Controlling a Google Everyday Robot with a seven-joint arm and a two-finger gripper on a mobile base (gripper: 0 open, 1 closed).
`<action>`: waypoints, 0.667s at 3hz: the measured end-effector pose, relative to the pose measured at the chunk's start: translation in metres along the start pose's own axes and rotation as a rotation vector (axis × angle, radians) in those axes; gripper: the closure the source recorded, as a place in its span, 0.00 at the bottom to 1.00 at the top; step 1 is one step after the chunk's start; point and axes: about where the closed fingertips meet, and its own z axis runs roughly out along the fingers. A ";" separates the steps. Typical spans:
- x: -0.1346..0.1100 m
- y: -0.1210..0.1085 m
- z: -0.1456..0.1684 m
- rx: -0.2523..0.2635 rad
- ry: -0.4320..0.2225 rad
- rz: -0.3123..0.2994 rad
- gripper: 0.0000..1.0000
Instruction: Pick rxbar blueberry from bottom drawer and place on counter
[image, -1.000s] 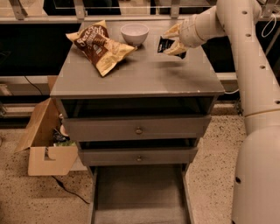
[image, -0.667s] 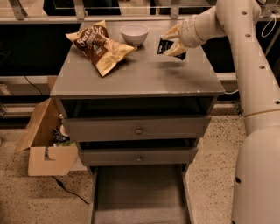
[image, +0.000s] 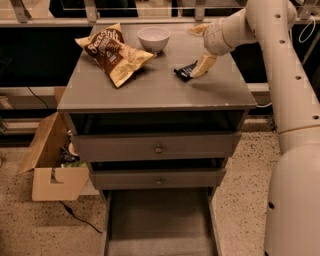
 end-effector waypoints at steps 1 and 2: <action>0.011 0.001 -0.014 0.029 -0.012 0.032 0.00; 0.038 0.004 -0.050 0.107 -0.026 0.111 0.00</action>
Offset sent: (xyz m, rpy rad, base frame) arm -0.0359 -0.1370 0.0255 0.2327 -0.0501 -0.2122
